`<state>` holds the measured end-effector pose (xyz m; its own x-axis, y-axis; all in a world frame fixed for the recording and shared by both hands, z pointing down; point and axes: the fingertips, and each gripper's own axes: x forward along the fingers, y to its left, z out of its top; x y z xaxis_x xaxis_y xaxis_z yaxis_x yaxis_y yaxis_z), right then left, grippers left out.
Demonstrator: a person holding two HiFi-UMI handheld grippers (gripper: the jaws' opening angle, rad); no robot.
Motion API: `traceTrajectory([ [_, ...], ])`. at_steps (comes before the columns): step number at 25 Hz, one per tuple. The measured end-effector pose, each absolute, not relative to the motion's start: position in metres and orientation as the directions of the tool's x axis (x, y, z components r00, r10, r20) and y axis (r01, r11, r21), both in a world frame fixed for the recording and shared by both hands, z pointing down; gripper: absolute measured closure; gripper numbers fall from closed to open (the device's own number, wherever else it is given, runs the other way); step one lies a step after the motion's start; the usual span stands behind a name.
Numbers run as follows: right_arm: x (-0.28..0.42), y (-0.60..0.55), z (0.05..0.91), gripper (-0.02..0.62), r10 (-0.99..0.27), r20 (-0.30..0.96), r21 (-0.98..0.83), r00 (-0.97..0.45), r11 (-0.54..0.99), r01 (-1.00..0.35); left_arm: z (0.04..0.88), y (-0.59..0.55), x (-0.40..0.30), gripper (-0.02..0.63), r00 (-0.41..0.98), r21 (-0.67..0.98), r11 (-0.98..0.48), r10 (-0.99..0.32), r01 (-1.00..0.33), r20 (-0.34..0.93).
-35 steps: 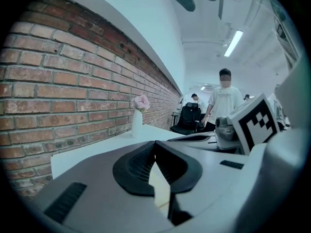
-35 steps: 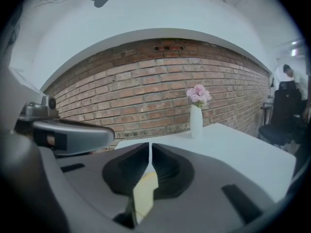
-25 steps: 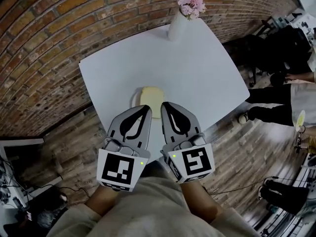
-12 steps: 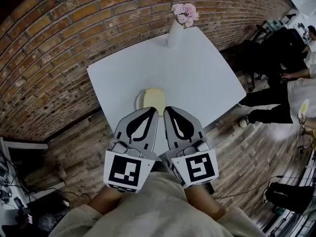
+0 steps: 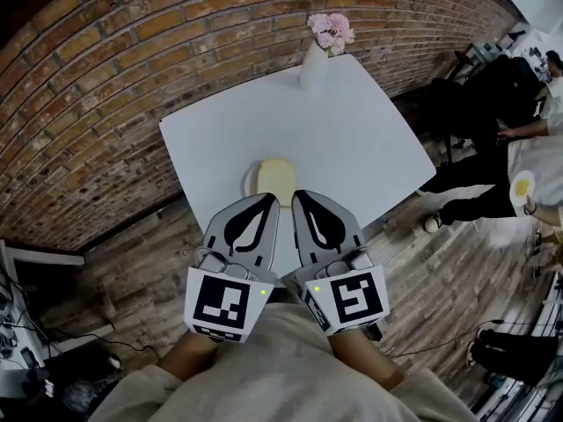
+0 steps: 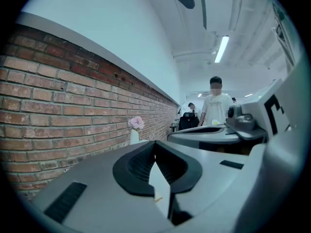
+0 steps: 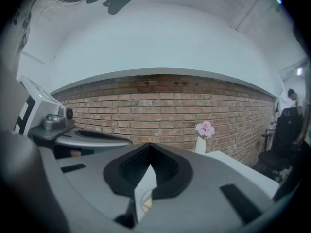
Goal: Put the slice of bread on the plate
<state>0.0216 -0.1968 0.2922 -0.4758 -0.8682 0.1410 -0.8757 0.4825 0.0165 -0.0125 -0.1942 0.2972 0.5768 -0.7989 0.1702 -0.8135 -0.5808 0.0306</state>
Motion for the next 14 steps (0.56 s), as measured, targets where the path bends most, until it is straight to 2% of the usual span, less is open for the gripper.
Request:
traceTrajectory([
  [14, 0.0144, -0.1978, 0.2934, 0.589, -0.854, 0.157, 0.026, -0.496, 0.505, -0.863, 0.2972, -0.1956, -0.0172, 0.595, 0.563, 0.033, -0.567, -0.808, -0.823, 0.173],
])
